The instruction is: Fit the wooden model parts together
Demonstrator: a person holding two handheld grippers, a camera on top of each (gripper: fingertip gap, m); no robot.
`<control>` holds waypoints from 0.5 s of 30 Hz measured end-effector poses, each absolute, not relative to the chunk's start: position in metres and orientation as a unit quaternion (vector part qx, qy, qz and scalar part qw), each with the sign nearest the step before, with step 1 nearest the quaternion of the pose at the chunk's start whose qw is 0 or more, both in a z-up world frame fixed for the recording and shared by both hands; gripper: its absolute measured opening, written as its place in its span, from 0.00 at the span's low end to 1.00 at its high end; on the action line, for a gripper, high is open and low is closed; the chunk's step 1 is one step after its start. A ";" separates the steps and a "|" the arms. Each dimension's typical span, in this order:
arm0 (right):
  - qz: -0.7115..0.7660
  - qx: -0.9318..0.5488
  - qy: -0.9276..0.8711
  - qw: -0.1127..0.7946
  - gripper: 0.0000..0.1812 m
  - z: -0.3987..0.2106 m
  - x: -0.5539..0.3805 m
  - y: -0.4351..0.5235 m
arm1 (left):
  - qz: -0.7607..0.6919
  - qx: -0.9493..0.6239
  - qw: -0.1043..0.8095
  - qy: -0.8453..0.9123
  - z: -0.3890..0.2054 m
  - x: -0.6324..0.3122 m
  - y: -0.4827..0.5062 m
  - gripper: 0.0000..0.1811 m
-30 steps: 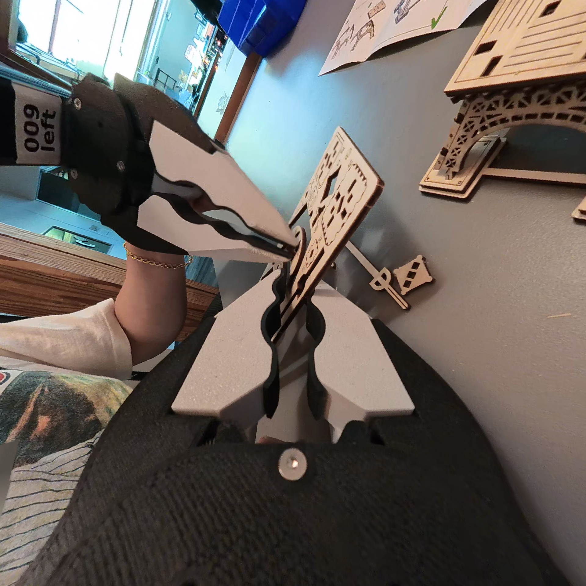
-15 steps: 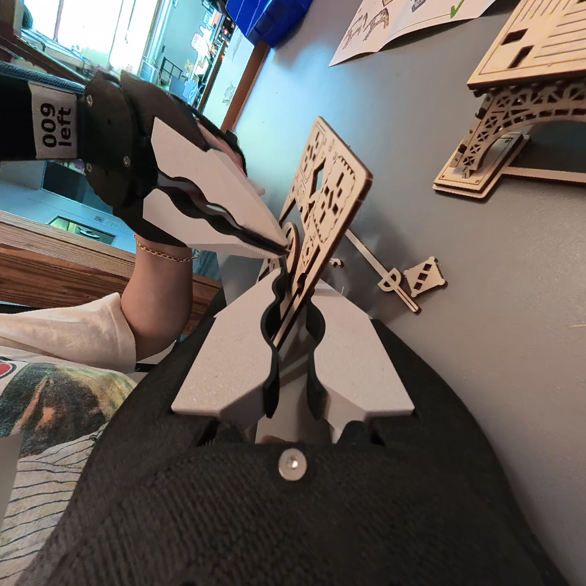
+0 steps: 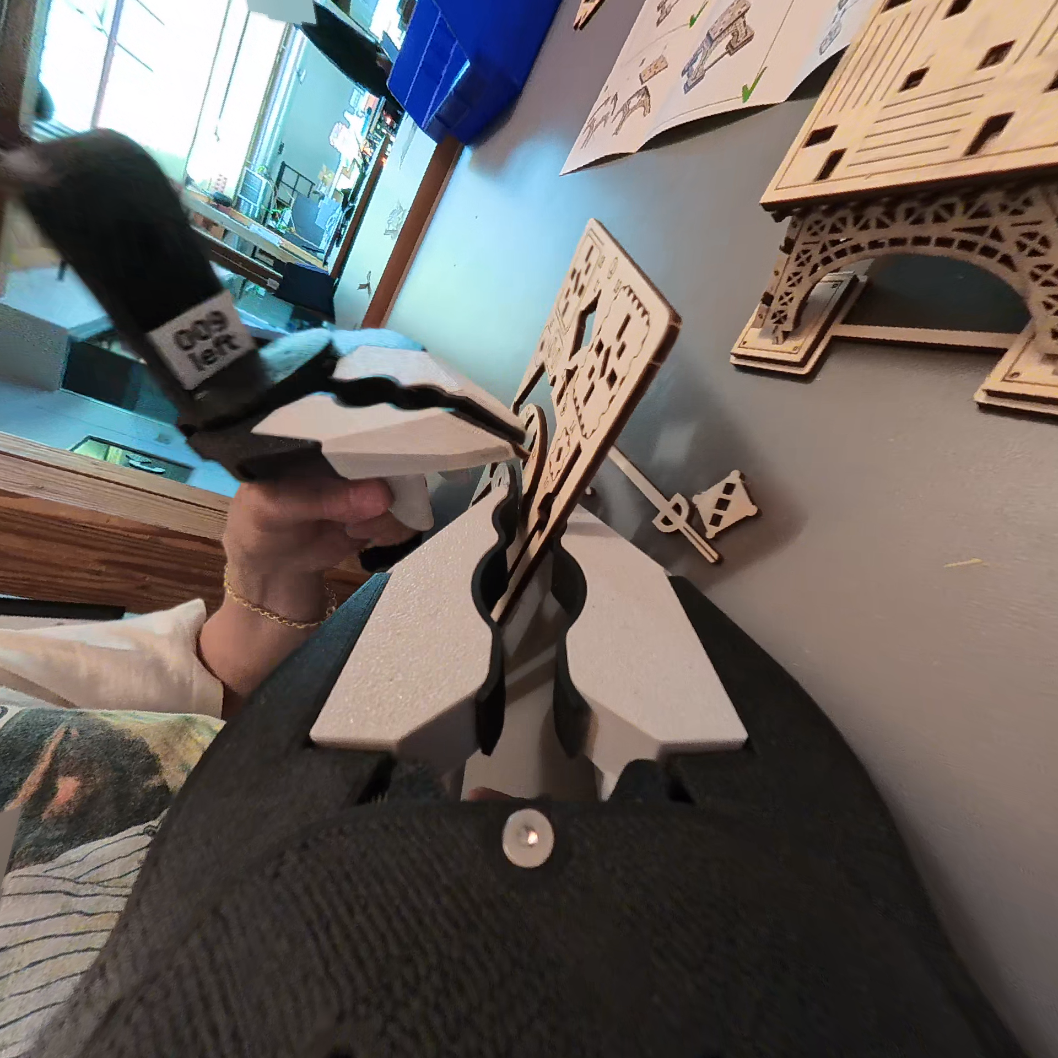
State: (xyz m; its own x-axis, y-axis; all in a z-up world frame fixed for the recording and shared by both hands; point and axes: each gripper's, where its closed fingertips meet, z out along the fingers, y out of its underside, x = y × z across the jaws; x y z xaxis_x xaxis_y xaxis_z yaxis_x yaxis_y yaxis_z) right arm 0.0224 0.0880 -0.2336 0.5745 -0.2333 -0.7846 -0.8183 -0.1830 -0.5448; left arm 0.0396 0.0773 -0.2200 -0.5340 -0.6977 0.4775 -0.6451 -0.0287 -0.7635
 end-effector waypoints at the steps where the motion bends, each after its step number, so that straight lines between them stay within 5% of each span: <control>1: 0.279 -0.717 0.366 0.523 0.03 -0.234 0.022 0.088 | -0.559 -0.498 -0.019 0.663 -0.216 0.038 0.077 0.00; 4: 0.278 -0.717 0.367 0.523 0.03 -0.234 0.023 0.088 | -0.633 -0.498 -0.097 0.585 -0.197 0.037 0.079 0.00; 15: 0.285 -0.717 0.362 0.524 0.03 -0.233 0.022 0.088 | -0.499 -0.279 0.130 0.810 -0.215 0.032 0.082 0.07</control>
State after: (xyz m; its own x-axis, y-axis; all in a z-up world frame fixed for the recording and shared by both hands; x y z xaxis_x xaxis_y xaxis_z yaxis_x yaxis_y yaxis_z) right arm 0.0216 0.0883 -0.2328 0.5761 -0.2198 -0.7873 -0.8168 -0.1899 -0.5448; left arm 0.0318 0.0817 -0.2147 -0.8103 -0.5822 0.0673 -0.3223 0.3467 -0.8809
